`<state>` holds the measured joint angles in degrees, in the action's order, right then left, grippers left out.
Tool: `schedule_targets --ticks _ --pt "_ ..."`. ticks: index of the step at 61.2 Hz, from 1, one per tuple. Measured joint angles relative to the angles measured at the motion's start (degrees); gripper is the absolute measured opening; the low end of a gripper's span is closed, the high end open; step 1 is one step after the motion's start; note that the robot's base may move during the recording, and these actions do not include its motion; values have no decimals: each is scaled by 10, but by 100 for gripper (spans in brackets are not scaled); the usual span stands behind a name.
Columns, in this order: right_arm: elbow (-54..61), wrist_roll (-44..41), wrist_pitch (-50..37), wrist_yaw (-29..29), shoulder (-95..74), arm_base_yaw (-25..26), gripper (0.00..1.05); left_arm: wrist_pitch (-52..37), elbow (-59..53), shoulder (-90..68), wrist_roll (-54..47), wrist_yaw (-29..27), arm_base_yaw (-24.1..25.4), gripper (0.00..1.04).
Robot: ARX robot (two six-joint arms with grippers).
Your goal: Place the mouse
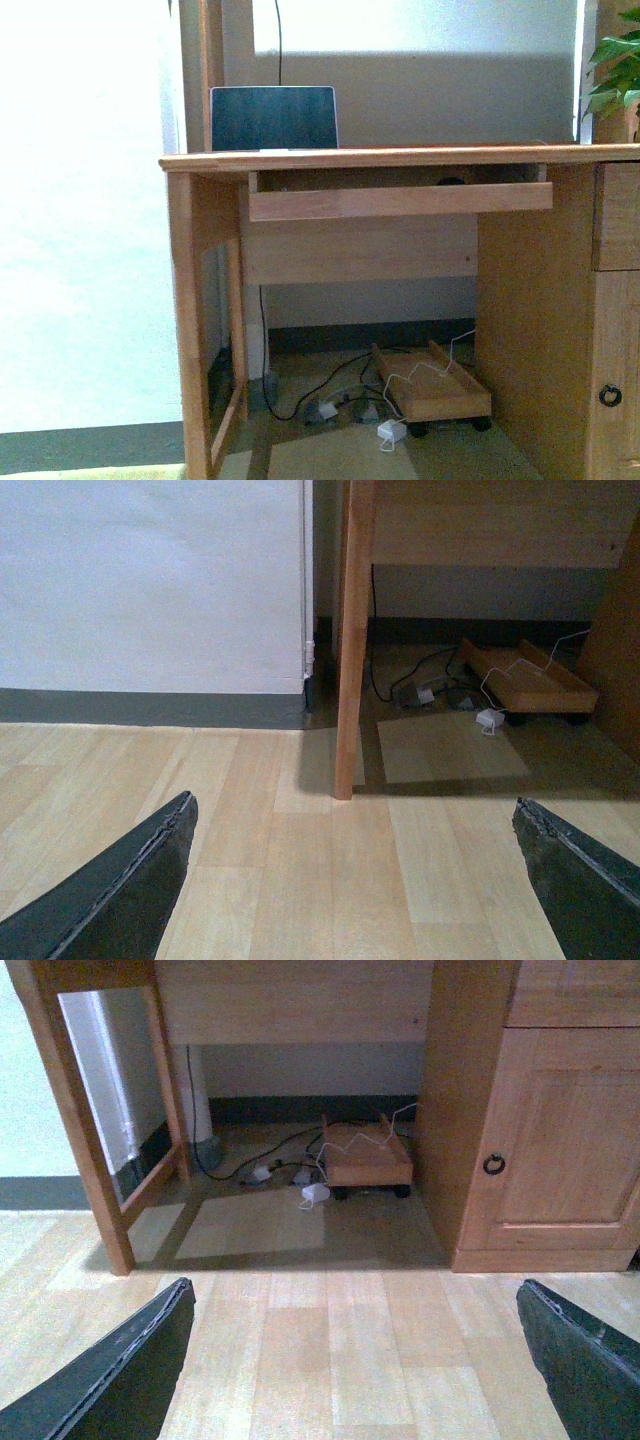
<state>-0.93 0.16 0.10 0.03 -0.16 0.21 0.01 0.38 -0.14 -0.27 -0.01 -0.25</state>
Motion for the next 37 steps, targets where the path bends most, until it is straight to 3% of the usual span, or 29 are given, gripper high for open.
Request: schedule_targets --ticks 37 --pt "0 0 0 0 0 0 97 0 0 0 0 0 0 97"
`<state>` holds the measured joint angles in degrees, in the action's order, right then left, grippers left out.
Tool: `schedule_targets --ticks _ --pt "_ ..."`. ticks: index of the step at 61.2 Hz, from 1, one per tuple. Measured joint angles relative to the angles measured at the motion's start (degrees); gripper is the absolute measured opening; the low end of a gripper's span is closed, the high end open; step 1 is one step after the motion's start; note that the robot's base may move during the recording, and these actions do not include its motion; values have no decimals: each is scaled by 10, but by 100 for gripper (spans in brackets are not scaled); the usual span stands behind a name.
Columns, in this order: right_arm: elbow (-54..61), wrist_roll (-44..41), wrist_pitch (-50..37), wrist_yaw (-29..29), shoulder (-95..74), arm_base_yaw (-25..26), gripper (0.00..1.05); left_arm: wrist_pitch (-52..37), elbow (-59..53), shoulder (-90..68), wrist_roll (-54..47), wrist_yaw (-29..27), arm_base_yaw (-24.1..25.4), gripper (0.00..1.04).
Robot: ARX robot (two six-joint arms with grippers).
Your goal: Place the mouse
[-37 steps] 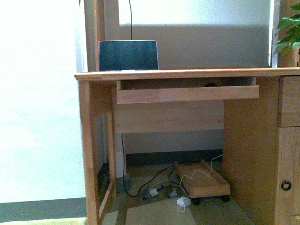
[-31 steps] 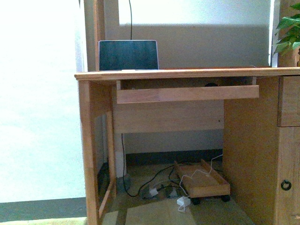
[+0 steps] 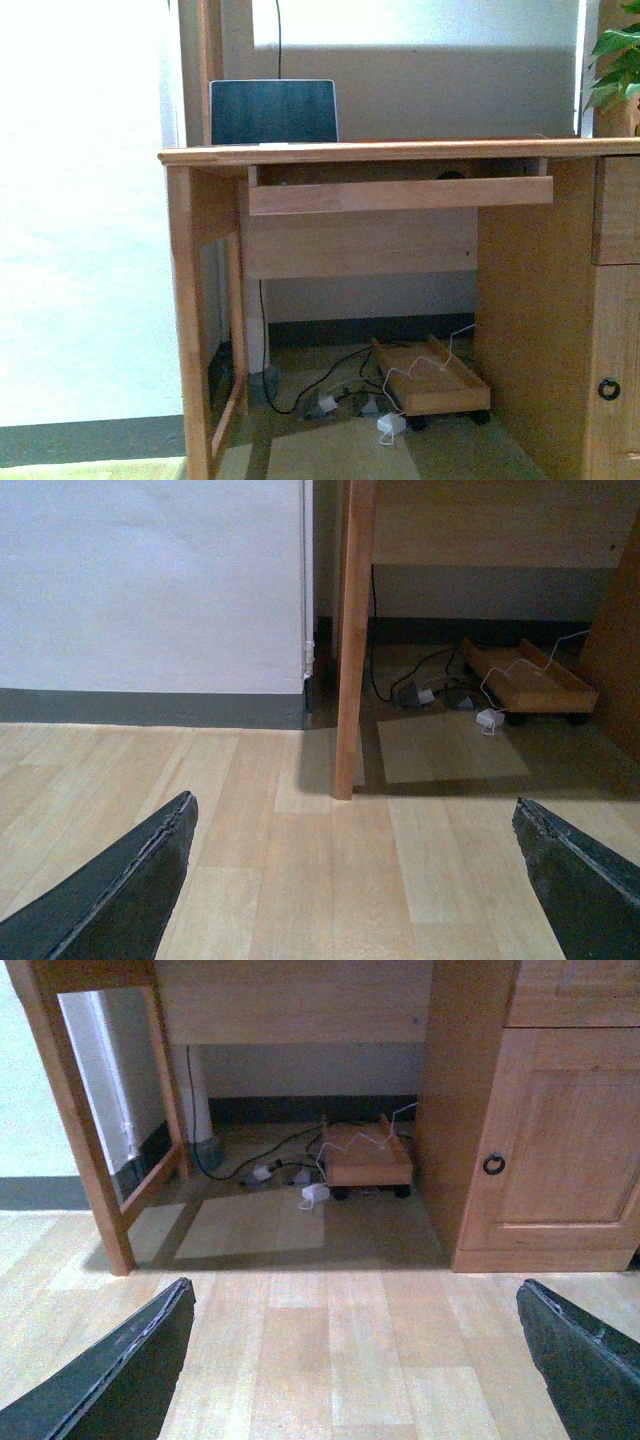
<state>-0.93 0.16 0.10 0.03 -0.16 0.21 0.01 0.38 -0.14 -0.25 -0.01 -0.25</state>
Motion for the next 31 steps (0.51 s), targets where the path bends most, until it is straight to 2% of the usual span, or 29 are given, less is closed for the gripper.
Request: schedule_targets --ticks 31 --pt "0 0 0 0 0 0 97 0 0 0 0 0 0 97"
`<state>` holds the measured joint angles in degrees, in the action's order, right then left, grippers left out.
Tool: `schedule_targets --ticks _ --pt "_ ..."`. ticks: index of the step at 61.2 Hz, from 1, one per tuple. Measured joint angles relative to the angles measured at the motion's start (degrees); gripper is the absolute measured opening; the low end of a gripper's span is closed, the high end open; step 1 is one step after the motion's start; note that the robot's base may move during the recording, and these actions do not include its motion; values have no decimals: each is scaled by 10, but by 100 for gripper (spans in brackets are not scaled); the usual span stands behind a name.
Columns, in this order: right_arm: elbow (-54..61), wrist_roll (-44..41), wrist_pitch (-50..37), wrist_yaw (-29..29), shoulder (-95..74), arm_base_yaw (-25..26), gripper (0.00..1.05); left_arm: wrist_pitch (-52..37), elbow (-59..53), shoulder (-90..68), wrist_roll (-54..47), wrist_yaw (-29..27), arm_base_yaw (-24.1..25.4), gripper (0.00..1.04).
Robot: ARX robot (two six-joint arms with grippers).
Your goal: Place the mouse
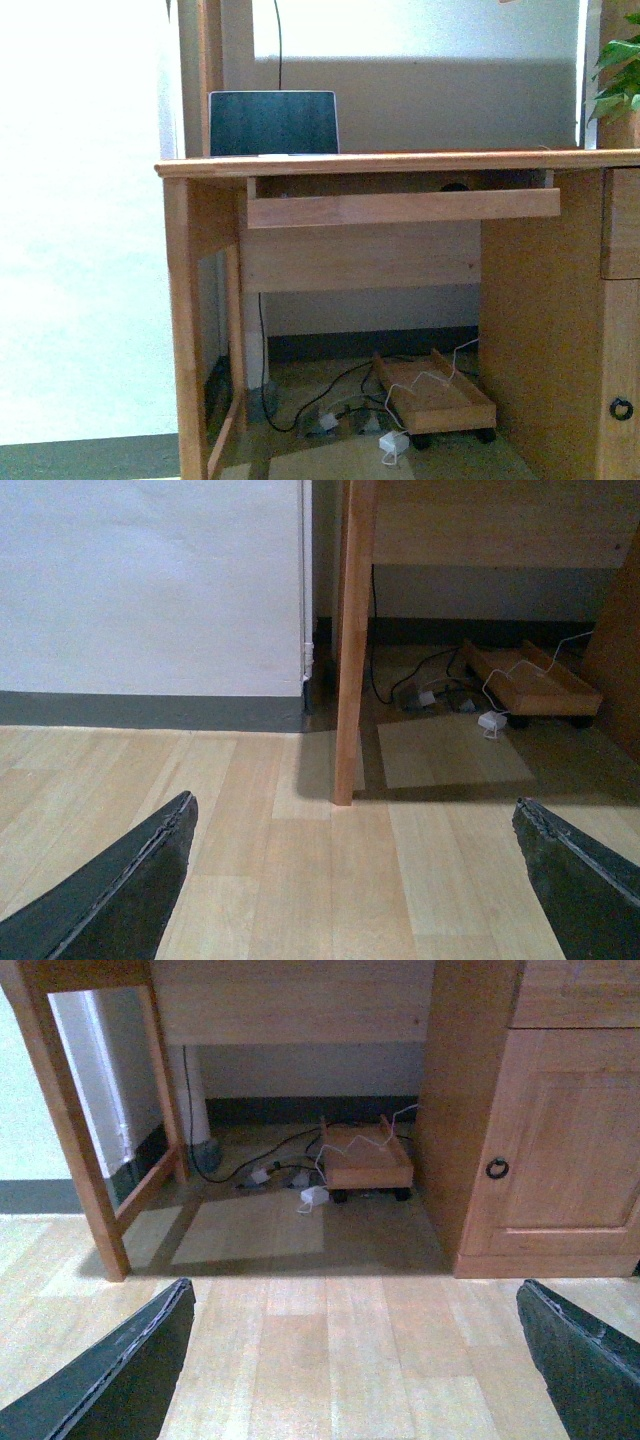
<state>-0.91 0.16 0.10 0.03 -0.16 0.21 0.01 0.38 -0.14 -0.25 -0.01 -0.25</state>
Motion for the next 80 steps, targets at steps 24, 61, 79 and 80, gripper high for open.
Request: schedule_targets --ticks 24,61,79,80 --pt "0 0 0 0 0 0 97 0 0 0 0 0 0 97" --pt "0 0 0 0 0 0 97 0 0 0 0 0 0 97" --pt "0 0 0 1 0 0 97 0 0 0 0 0 0 97" --pt "0 0 0 1 0 0 97 0 0 0 0 0 0 97"
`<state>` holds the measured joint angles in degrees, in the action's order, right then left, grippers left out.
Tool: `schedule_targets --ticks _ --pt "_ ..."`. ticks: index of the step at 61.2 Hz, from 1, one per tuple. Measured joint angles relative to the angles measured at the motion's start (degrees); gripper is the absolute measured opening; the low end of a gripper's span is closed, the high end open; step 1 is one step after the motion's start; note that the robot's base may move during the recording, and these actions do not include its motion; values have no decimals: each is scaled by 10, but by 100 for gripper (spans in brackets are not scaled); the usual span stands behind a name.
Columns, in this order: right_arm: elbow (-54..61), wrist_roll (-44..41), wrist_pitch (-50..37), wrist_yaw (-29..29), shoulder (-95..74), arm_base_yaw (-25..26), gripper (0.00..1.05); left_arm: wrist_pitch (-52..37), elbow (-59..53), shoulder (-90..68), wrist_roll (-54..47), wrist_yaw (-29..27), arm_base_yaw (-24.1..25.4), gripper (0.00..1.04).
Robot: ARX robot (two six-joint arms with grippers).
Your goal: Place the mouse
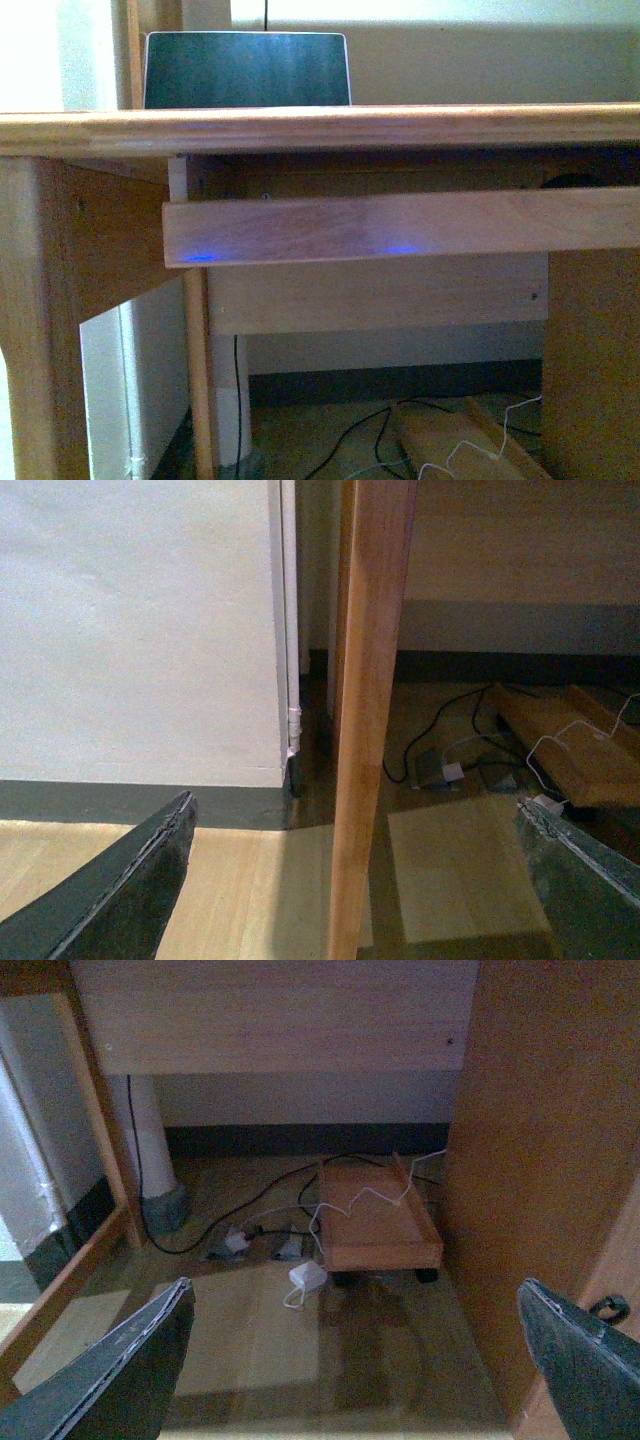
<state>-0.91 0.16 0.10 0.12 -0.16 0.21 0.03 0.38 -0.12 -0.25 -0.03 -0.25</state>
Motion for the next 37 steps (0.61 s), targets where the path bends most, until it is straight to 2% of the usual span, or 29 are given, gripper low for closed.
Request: schedule_targets --ticks 37 --pt "0 0 0 -1 0 0 97 0 0 0 0 0 0 97"
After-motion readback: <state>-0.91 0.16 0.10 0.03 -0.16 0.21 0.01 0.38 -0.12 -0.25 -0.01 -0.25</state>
